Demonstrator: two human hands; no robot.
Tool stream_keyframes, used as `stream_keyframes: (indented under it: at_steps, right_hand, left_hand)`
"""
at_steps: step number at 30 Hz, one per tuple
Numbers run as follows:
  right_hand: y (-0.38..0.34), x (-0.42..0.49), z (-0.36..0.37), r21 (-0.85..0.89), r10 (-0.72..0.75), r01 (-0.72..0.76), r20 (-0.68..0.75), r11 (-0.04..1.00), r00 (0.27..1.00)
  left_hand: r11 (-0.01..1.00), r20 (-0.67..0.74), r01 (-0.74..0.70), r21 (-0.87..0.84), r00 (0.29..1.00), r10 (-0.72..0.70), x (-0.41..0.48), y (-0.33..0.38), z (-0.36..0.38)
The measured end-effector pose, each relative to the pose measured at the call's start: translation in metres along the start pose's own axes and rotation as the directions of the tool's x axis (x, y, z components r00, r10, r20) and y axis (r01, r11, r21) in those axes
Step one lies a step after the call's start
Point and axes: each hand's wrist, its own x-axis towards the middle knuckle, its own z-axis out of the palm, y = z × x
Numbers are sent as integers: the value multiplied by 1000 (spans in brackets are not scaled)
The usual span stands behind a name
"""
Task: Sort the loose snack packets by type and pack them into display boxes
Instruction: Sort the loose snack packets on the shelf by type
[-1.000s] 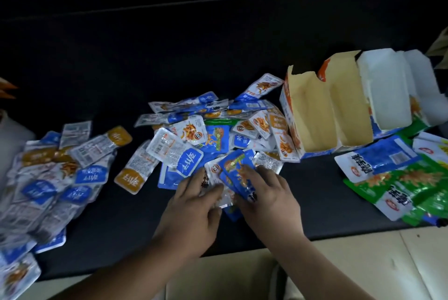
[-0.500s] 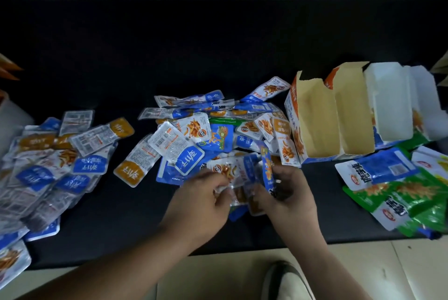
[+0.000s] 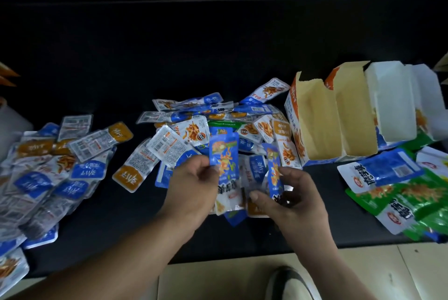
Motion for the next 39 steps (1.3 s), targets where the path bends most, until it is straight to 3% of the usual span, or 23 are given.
stream_keyframes:
  at_steps: [2,4,8,12,16,19,22,24,26,29,30,32,36,38,39]
  right_hand:
    - [-4,-2,1,-23,-18,18,4,1000,1000]
    - [-8,-5,5,-16,-38,39,44,999,998]
    - [-12,-13,12,1,-72,73,140,997,988]
    - [-20,-12,-9,184,-5,-22,146,983,989]
    - [-22,-5,-37,170,45,-68,135,983,990]
    - [-26,-2,-65,294,105,-147,153,944,983]
    - [-25,0,-92,336,114,-102,-15,936,993]
    - [-15,6,-114,276,121,-47,-256,960,959]
    - [2,17,-138,188,132,-48,-464,981,876]
    - [19,40,-162,109,125,-71,-660,992,741]
    - [20,48,-164,84,116,-80,-687,993,718]
    - [24,62,-164,-60,70,-148,-671,987,738]
    - [32,65,-154,-371,67,-375,-629,850,775]
    - [31,57,-148,-515,-52,-387,-648,765,760]
    - [30,53,-144,-565,-156,-318,-635,761,756]
  left_hand:
    - [998,-33,-50,-23,998,49,2,9,-3]
    - [998,37,-39,-40,999,41,-2,14,1]
    - [984,190,102,-144,979,-73,-16,20,18]
    - [945,272,219,-242,950,-151,-17,30,26]
    - [998,369,11,-67,929,14,-29,34,46]
    - [998,408,-6,-57,912,29,-33,38,69]
    - [999,385,19,-34,923,-5,-33,43,97]
    - [998,337,49,-31,941,-35,-31,43,114]
    - [998,320,54,-16,946,-46,-31,44,120]
    - [995,333,-42,90,943,10,-33,41,112]
    - [992,328,-67,111,944,27,-33,40,108]
    - [989,317,-77,123,948,34,-32,39,98]
    - [971,328,-126,202,943,55,-26,36,77]
    - [943,321,-188,274,942,95,-21,29,67]
    - [921,318,-219,323,942,112,-18,24,61]
